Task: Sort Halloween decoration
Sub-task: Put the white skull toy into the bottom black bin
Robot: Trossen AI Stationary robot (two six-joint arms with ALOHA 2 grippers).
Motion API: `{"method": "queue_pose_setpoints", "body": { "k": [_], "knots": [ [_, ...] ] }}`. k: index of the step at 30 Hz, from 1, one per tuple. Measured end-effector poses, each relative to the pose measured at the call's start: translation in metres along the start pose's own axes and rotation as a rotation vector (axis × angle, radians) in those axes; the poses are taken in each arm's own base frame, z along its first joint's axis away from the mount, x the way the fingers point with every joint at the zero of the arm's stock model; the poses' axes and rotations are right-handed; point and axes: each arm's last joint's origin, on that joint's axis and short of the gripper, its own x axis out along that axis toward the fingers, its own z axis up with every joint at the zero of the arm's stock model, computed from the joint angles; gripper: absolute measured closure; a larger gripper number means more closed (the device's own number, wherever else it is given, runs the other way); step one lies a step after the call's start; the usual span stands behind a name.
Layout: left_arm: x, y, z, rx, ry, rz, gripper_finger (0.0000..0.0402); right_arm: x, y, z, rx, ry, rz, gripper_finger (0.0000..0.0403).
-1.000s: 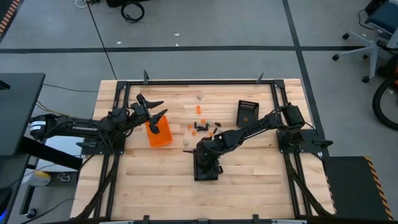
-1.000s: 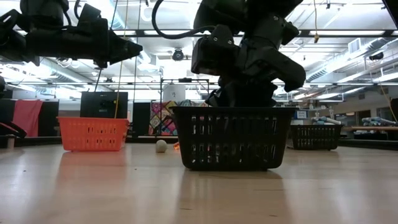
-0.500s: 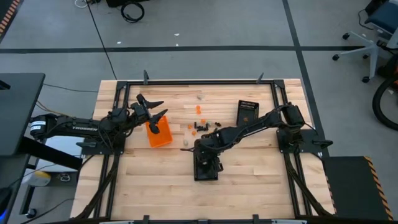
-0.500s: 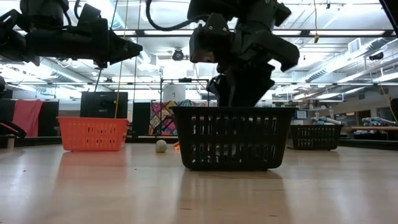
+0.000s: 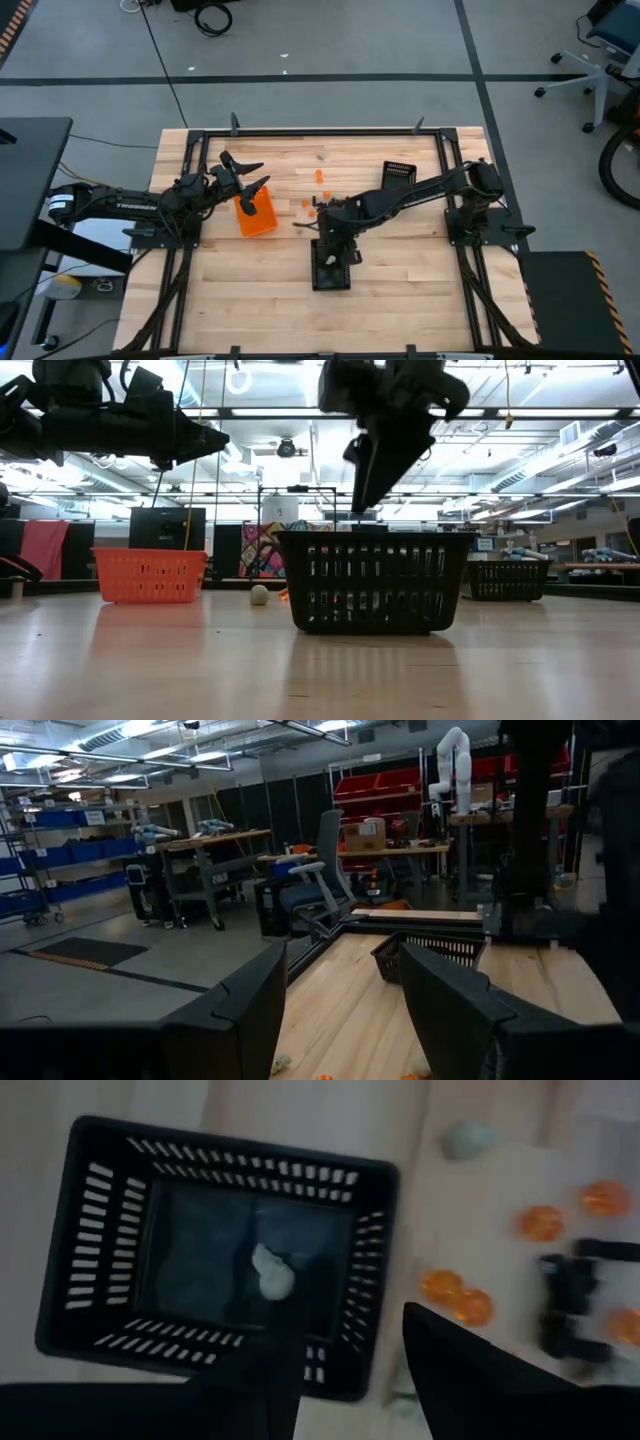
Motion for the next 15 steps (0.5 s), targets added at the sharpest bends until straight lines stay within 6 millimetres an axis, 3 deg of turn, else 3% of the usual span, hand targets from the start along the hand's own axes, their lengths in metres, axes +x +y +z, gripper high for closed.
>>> {"method": "queue_pose_setpoints", "body": {
  "k": [7, 15],
  "knots": [
    [0.000, 0.000, 0.000, 0.001, 0.003, 0.000, 0.0198, -0.015, -0.012, -0.009, 0.069, 0.007, -0.039, 0.0233],
    [0.000, 0.000, 0.000, 0.001, 0.002, 0.000, 0.0198, -0.002, -0.027, -0.034, 0.105, 0.156, -0.141, 0.0218]
  ]
}}
